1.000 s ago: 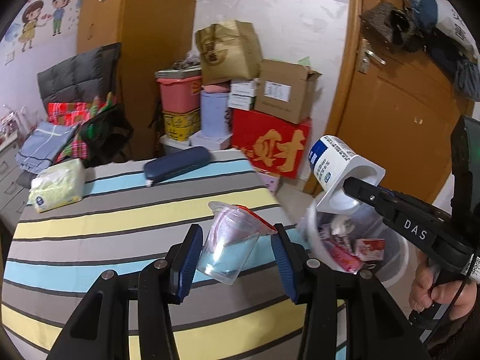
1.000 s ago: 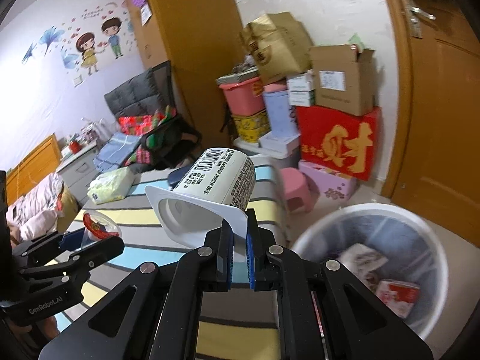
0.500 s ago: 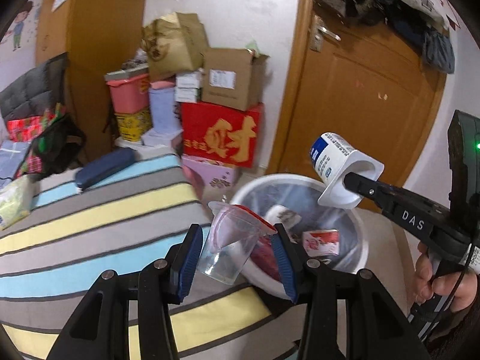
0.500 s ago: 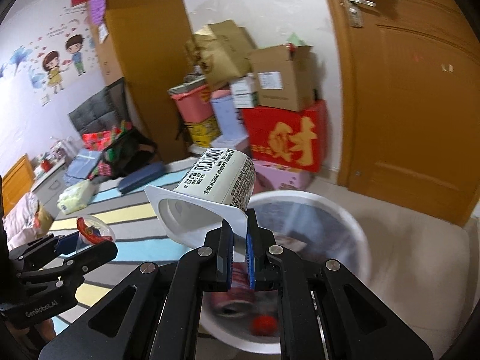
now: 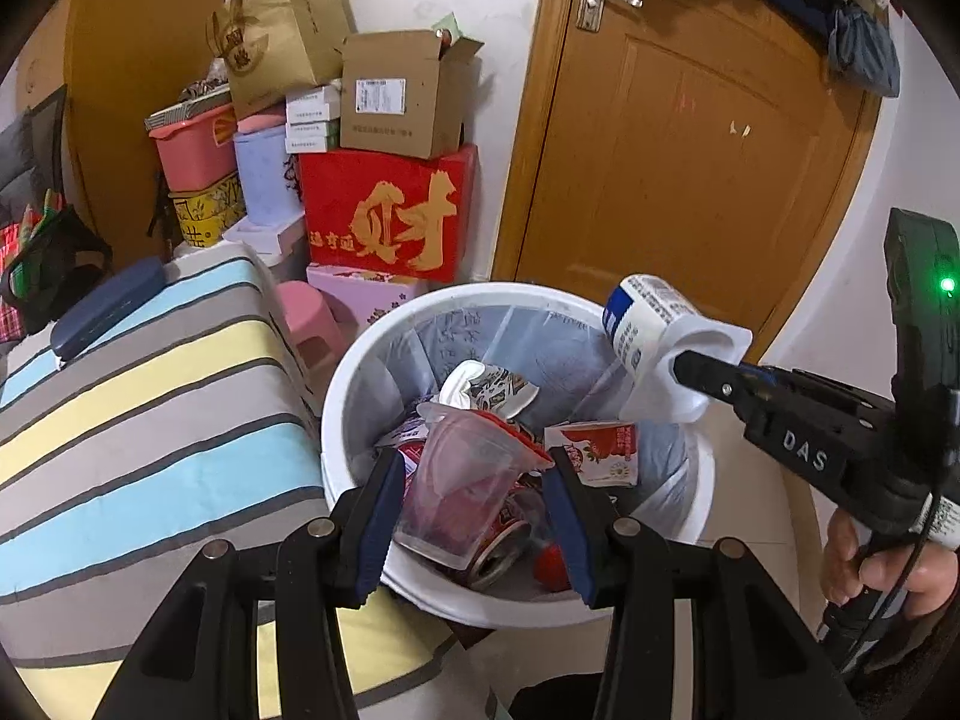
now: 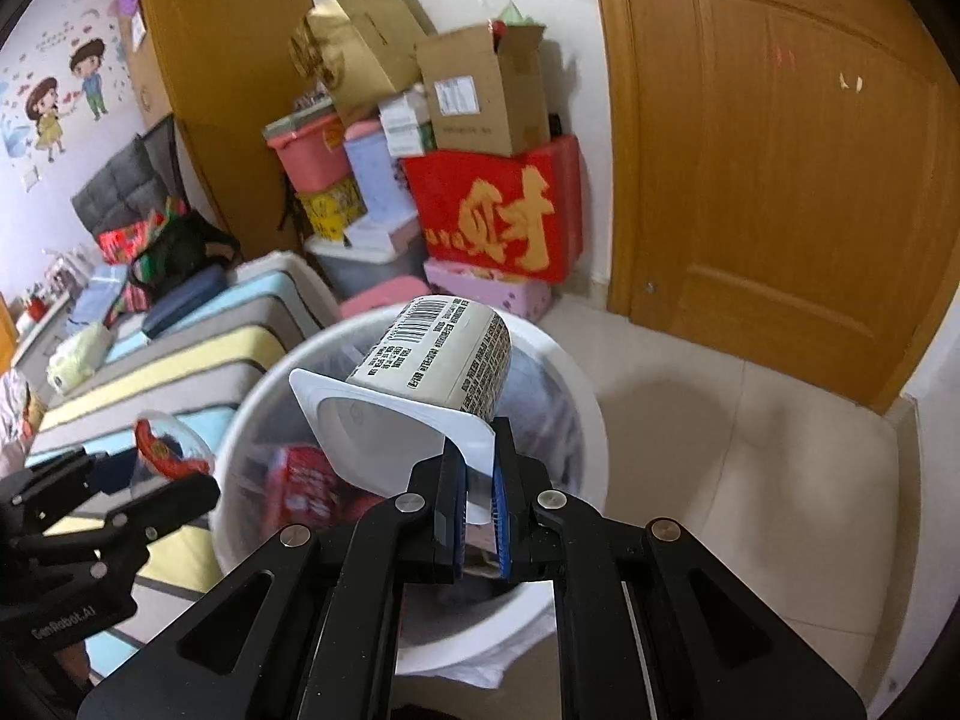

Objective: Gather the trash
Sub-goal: 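Carry the yogurt cup and clear cup over the wastebasket and release both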

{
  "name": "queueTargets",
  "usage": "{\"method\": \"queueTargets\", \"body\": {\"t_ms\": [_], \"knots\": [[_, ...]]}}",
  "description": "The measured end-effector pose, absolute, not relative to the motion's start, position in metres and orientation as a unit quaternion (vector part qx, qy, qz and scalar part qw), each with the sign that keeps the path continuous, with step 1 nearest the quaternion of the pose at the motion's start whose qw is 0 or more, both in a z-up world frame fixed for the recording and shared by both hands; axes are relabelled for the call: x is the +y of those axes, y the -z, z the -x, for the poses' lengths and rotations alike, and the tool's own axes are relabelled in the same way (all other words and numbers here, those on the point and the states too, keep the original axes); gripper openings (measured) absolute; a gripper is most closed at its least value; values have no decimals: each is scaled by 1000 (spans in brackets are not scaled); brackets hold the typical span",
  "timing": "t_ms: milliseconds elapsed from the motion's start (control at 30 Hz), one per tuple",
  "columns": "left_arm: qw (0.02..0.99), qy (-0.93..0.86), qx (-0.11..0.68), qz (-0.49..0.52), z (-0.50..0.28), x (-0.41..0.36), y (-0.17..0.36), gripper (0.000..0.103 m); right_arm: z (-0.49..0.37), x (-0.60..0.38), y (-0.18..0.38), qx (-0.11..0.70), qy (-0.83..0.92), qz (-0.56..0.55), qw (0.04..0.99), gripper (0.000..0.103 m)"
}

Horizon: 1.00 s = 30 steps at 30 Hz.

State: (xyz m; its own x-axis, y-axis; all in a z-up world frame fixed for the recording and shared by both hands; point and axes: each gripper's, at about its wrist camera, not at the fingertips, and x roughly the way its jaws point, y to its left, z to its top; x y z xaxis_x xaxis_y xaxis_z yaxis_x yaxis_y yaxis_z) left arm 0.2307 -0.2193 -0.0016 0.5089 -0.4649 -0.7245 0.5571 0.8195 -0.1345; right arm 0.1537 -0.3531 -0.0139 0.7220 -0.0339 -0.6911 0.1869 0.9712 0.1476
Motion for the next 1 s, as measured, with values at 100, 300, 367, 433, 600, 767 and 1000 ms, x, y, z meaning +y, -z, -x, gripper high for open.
{"method": "queueTargets", "body": {"t_ms": [100,300,367,433,600,767,1000], "knots": [[863,297,405,-49,-235,-223,7,48,-154,-356,18,376,56,-99,920,7],[860,301,407,-64,-236,-232,12,56,-153,-359,20,384,54,-90,917,10],[860,300,408,-62,-237,-232,13,63,-154,-359,21,389,62,-82,915,20],[861,296,408,-56,-236,-230,13,63,-154,-361,22,391,71,-77,915,32],[863,298,404,-61,-231,-228,8,63,-148,-361,19,385,62,-84,917,38],[869,292,395,-59,-221,-221,0,63,-138,-356,11,370,58,-89,923,38],[878,280,384,-53,-203,-205,-10,63,-128,-343,2,350,54,-95,930,38]]}}
